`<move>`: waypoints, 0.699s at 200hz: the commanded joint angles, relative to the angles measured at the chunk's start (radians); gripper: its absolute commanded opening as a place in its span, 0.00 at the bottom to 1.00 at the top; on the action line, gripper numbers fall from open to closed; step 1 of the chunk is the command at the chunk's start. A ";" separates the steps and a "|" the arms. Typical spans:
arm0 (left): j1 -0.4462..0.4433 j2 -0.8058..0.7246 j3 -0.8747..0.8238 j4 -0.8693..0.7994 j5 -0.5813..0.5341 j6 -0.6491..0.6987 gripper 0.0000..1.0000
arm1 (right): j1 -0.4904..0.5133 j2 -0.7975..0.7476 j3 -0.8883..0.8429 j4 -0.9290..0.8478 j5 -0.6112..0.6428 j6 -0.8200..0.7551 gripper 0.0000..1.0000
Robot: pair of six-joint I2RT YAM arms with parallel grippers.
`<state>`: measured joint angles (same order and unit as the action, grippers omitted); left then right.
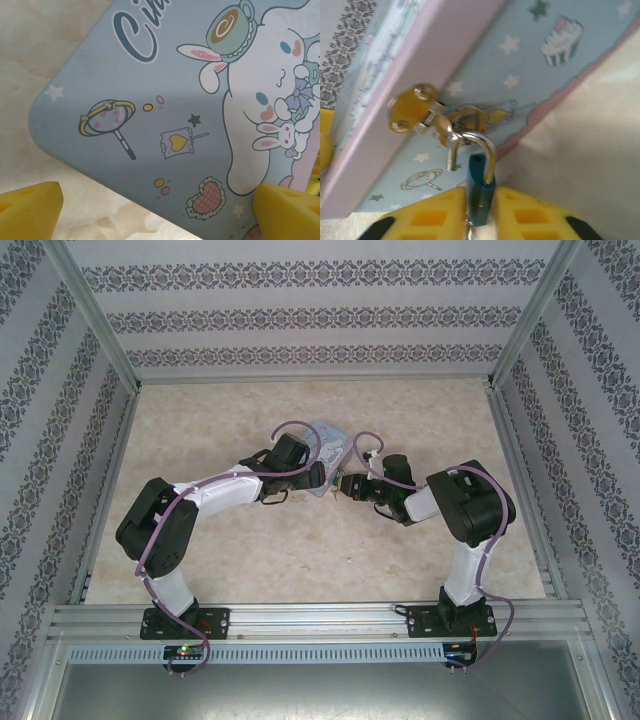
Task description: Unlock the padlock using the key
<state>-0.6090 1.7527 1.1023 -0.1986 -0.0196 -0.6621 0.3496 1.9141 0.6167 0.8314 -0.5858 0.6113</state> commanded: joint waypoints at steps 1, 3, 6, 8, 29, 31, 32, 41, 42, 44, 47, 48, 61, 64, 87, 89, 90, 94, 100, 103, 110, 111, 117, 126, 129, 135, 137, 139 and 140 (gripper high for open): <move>-0.014 0.073 -0.041 -0.156 0.000 0.015 0.98 | 0.020 0.058 -0.047 -0.139 -0.002 0.025 0.17; -0.014 0.073 -0.042 -0.156 0.000 0.015 0.98 | 0.020 0.058 -0.048 -0.137 -0.001 0.026 0.16; -0.014 0.072 -0.042 -0.156 0.000 0.015 0.98 | 0.020 0.059 -0.048 -0.136 -0.001 0.029 0.16; -0.015 0.073 -0.042 -0.156 0.000 0.016 0.98 | 0.020 0.059 -0.049 -0.134 -0.001 0.031 0.15; -0.015 0.072 -0.046 -0.156 0.000 0.015 0.98 | 0.019 0.060 -0.052 -0.120 0.001 0.050 0.13; -0.014 0.071 -0.047 -0.155 0.000 0.015 0.98 | 0.019 0.059 -0.052 -0.120 0.001 0.052 0.13; -0.014 0.071 -0.047 -0.154 0.000 0.015 0.98 | 0.019 0.059 -0.052 -0.119 0.000 0.053 0.12; -0.014 0.071 -0.047 -0.154 0.001 0.015 0.98 | 0.019 0.057 -0.054 -0.114 0.000 0.062 0.09; -0.014 0.071 -0.047 -0.154 0.000 0.015 0.98 | 0.019 0.056 -0.054 -0.113 0.001 0.063 0.09; -0.014 0.072 -0.047 -0.154 0.001 0.015 0.98 | 0.019 0.056 -0.054 -0.111 0.000 0.065 0.09; -0.014 0.072 -0.048 -0.153 0.001 0.015 0.98 | 0.019 0.055 -0.055 -0.110 0.002 0.069 0.09; -0.014 0.072 -0.048 -0.153 0.001 0.015 0.98 | 0.019 0.054 -0.055 -0.109 0.002 0.070 0.09; -0.014 0.073 -0.050 -0.150 0.003 0.015 0.98 | 0.019 0.050 -0.057 -0.101 0.001 0.084 0.08; -0.015 0.073 -0.051 -0.150 0.003 0.015 0.98 | 0.019 0.049 -0.057 -0.100 0.002 0.089 0.07; -0.014 0.073 -0.054 -0.147 0.004 0.014 0.98 | 0.020 0.045 -0.054 -0.090 0.005 0.117 0.04; -0.015 0.073 -0.055 -0.147 0.004 0.013 0.98 | 0.020 0.045 -0.054 -0.090 0.006 0.120 0.04; -0.014 0.073 -0.055 -0.147 0.004 0.013 0.98 | 0.020 0.045 -0.054 -0.090 0.007 0.121 0.04; -0.015 0.073 -0.055 -0.146 0.004 0.013 0.98 | 0.020 0.044 -0.054 -0.089 0.007 0.126 0.03; -0.015 0.073 -0.056 -0.147 0.006 0.013 0.98 | 0.020 0.043 -0.053 -0.090 0.012 0.135 0.02; -0.014 0.072 -0.055 -0.147 0.006 0.013 0.98 | 0.020 0.042 -0.052 -0.090 0.013 0.139 0.02; -0.014 0.071 -0.055 -0.146 0.006 0.013 0.98 | 0.020 0.042 -0.052 -0.089 0.016 0.150 0.00; -0.014 0.071 -0.055 -0.145 0.007 0.013 0.98 | 0.020 0.041 -0.052 -0.090 0.017 0.151 0.00; -0.015 0.071 -0.056 -0.145 0.006 0.013 0.98 | 0.020 0.039 -0.052 -0.090 0.021 0.163 0.00; -0.014 0.071 -0.058 -0.145 0.007 0.013 0.98 | 0.020 0.037 -0.055 -0.090 0.027 0.180 0.00; -0.015 0.070 -0.059 -0.145 0.006 0.013 0.98 | 0.020 0.036 -0.055 -0.070 0.029 0.186 0.00; -0.014 0.071 -0.059 -0.146 0.007 0.013 0.98 | 0.020 0.034 -0.056 -0.065 0.033 0.198 0.00; -0.014 0.071 -0.060 -0.145 0.007 0.013 0.98 | 0.020 0.033 -0.057 -0.063 0.033 0.202 0.00; -0.014 0.071 -0.061 -0.145 0.007 0.013 0.98 | 0.020 0.033 -0.057 -0.061 0.034 0.206 0.00; -0.014 0.071 -0.061 -0.145 0.007 0.014 0.98 | 0.020 0.033 -0.057 -0.060 0.034 0.208 0.00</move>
<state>-0.6090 1.7535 1.1019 -0.1963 -0.0193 -0.6624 0.3496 1.9198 0.5987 0.8719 -0.5682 0.7570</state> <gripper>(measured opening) 0.977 0.067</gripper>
